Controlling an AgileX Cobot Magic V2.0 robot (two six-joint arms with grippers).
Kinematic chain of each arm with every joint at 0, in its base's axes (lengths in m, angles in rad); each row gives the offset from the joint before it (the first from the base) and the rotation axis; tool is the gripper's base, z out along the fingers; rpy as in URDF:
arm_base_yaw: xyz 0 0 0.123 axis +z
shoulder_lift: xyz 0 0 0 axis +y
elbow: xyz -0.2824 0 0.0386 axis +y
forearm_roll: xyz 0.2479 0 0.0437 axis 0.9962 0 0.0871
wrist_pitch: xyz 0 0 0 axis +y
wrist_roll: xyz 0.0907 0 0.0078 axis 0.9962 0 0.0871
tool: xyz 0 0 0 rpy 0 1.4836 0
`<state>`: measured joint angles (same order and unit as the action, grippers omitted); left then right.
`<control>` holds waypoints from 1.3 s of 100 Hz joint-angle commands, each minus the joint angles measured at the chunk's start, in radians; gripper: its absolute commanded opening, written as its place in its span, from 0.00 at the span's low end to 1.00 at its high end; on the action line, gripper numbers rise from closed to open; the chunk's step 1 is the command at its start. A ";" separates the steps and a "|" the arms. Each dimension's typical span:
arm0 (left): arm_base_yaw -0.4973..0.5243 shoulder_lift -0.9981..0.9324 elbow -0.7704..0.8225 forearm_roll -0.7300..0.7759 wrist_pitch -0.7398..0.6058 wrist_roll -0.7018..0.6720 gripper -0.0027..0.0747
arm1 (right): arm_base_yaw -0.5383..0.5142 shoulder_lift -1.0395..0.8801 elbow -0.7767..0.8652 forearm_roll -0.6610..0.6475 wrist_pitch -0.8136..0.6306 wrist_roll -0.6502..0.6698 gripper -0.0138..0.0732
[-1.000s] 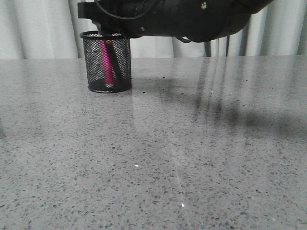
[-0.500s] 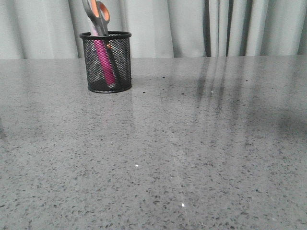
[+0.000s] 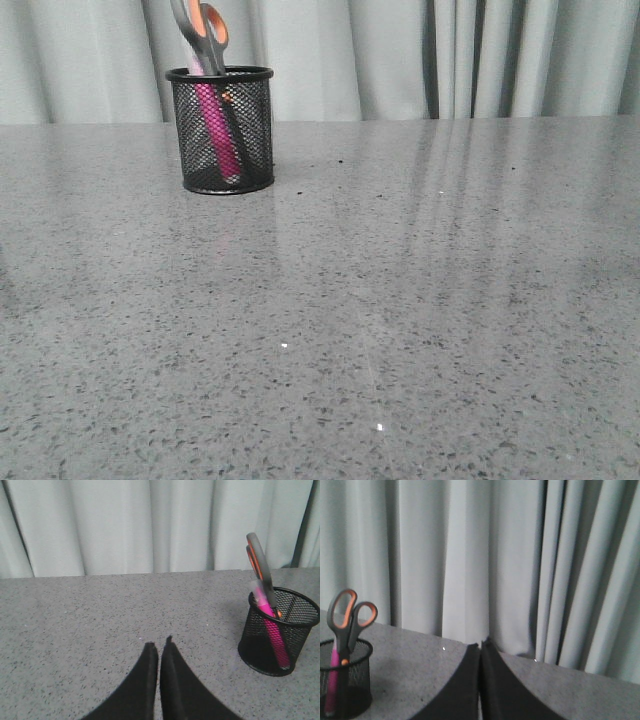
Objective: Put pen and scissors into bin
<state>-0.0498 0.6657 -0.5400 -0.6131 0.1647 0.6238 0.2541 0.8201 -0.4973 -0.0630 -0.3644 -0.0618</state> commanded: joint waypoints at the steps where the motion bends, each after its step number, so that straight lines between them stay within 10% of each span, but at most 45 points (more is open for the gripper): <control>1: 0.006 -0.074 0.046 -0.024 -0.126 -0.008 0.01 | -0.022 -0.143 0.095 -0.006 -0.053 -0.017 0.08; 34: 0.006 -0.378 0.289 -0.095 -0.209 -0.008 0.01 | -0.023 -0.481 0.404 0.063 -0.055 -0.017 0.08; 130: 0.006 -0.464 0.303 -0.108 -0.177 -0.008 0.01 | -0.023 -0.517 0.428 0.113 -0.038 -0.017 0.08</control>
<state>-0.0498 0.1931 -0.2086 -0.7123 0.0386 0.6214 0.2376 0.2979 -0.0468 0.0491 -0.3350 -0.0676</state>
